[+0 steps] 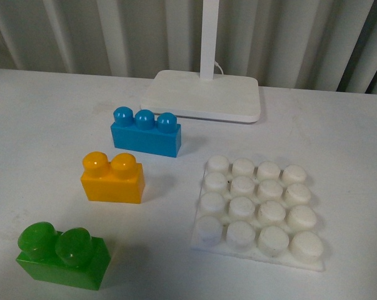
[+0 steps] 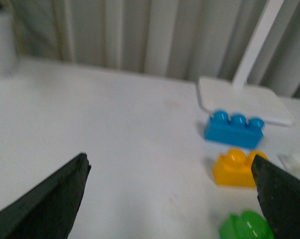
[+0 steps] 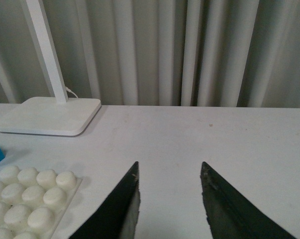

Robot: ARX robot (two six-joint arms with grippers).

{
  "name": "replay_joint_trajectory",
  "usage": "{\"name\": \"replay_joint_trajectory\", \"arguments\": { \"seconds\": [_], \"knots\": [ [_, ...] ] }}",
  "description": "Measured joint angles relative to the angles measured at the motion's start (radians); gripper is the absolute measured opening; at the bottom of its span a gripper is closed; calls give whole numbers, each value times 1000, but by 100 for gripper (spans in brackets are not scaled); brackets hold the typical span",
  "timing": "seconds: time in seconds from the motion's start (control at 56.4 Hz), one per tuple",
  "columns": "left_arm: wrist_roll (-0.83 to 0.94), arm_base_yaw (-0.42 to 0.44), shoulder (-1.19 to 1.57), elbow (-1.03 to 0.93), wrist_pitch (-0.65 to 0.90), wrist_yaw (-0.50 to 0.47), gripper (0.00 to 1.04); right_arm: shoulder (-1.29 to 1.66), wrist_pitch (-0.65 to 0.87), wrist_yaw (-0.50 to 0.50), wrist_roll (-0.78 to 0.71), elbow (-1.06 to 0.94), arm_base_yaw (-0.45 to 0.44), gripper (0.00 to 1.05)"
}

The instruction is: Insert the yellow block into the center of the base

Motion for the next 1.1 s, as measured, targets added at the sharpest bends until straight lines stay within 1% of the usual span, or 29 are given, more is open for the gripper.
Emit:
{"name": "replay_joint_trajectory", "arguments": {
  "seconds": [0.071, 0.142, 0.213, 0.231, 0.302, 0.319, 0.355, 0.373, 0.426, 0.461, 0.479, 0.514, 0.532, 0.585, 0.621, 0.639, 0.727, 0.869, 0.922, 0.976, 1.1],
  "knots": [
    [-80, 11, 92, 18, 24, 38, 98, 0, 0, 0, 0, 0, 0, 57],
    [-96, 25, 199, 51, 95, 108, 98, 0, 0, 0, 0, 0, 0, 70],
    [-61, 35, 325, 113, 173, 179, 98, 0, 0, 0, 0, 0, 0, 82],
    [-37, 37, 363, 134, 196, 201, 98, 0, 0, 0, 0, 0, 0, 84],
    [42, 42, 505, 219, 260, 288, 98, 0, 0, 0, 1, 0, 0, 97],
    [94, 42, 566, 257, 267, 320, 98, 0, 0, 0, 1, 0, 0, 98],
    [172, 33, 667, 322, 251, 377, 98, 0, 0, 0, 0, 0, 0, 95],
    [239, 23, 724, 359, 227, 417, 98, 0, 0, 0, 1, 0, 0, 95],
    [360, -3, 831, 434, 142, 483, 98, 0, 0, 0, 1, 0, 0, 96],
    [437, -15, 880, 469, 87, 505, 98, 0, 0, 0, 1, 0, 0, 96],
    [528, -26, 925, 502, 41, 513, 98, 0, 0, 0, 1, 0, 0, 96],
    [617, -38, 982, 550, -25, 528, 98, 0, 0, 0, 1, 0, 0, 96],
    [704, -46, 1020, 589, -74, 538, 98, 0, 0, 0, 1, 0, 0, 96],
    [856, -67, 1098, 687, -179, 532, 98, 0, 0, 0, 1, 0, 0, 96],
    [975, -86, 1155, 769, -269, 513, 98, 0, 0, 0, 1, 0, 0, 96],
    [1003, -91, 1172, 792, -298, 503, 98, 0, 0, 0, 1, 0, 0, 96],
    [1228, -121, 1276, 899, -454, 420, 98, 0, 0, 0, 1, 0, 0, 96],
    [1396, -149, 1387, 978, -558, 337, 98, 0, 0, 0, 1, 0, 0, 96],
    [1438, -159, 1426, 1006, -571, 308, 98, 0, 0, 0, 1, 0, 0, 96],
    [1489, -177, 1491, 1052, -578, 254, 98, 0, 0, 0, 1, 0, 0, 96],
    [1531, -213, 1595, 1126, -585, 211, 98, 0, 0, 0, 1, 0, 0, 96]
  ]
}}
